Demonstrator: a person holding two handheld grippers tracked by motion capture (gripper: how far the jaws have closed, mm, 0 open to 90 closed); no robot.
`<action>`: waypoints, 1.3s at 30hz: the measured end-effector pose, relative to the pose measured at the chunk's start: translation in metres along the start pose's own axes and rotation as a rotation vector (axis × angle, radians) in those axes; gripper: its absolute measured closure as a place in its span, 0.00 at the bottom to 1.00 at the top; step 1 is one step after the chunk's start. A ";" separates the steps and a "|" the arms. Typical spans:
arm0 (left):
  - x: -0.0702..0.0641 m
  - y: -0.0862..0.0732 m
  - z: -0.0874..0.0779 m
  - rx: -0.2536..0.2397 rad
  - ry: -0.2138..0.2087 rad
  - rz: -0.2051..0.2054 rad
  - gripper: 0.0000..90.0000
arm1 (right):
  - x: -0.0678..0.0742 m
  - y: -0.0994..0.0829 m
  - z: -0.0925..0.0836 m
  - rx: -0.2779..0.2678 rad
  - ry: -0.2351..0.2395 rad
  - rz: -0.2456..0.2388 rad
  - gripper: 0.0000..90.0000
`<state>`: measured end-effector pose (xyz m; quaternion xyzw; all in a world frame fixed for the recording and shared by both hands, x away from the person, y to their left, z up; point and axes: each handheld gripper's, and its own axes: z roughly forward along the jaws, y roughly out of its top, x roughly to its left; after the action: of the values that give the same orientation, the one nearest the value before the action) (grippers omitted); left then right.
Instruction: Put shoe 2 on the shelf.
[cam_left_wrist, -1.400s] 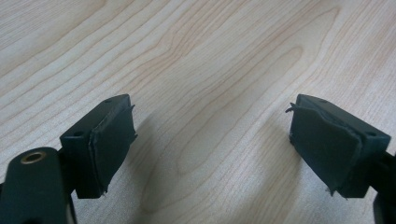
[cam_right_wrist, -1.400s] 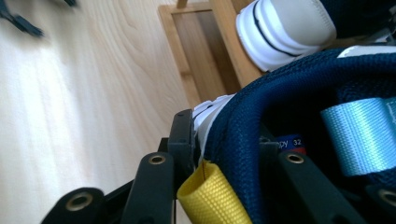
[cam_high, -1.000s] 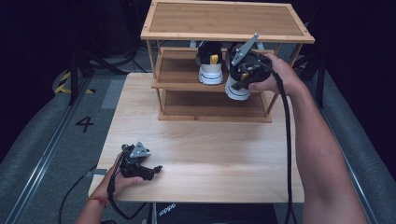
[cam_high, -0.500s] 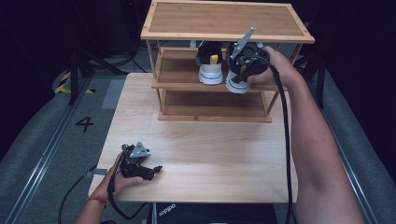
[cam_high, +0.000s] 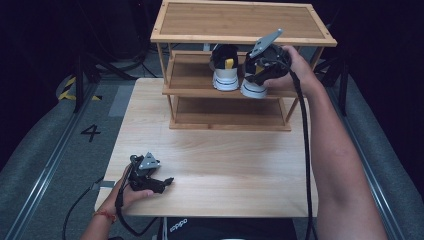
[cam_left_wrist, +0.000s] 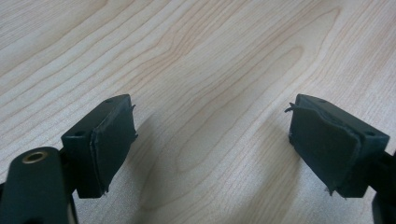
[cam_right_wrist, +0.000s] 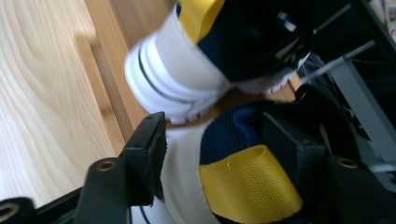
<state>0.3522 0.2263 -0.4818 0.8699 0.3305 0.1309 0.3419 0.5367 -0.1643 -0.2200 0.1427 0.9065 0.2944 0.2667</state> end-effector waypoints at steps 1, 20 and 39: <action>-0.001 0.000 0.000 -0.003 -0.002 -0.015 0.17 | 0.001 -0.001 -0.001 -0.020 -0.009 0.009 0.44; -0.002 -0.001 -0.001 -0.003 0.010 -0.016 0.17 | 0.037 -0.052 -0.036 -0.189 -0.182 0.274 0.32; -0.003 -0.001 -0.001 -0.005 0.006 -0.025 0.17 | 0.040 -0.065 0.015 -0.120 -0.197 0.462 0.20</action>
<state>0.3492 0.2255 -0.4823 0.8645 0.3420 0.1302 0.3447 0.5059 -0.1917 -0.2856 0.3578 0.8005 0.3855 0.2873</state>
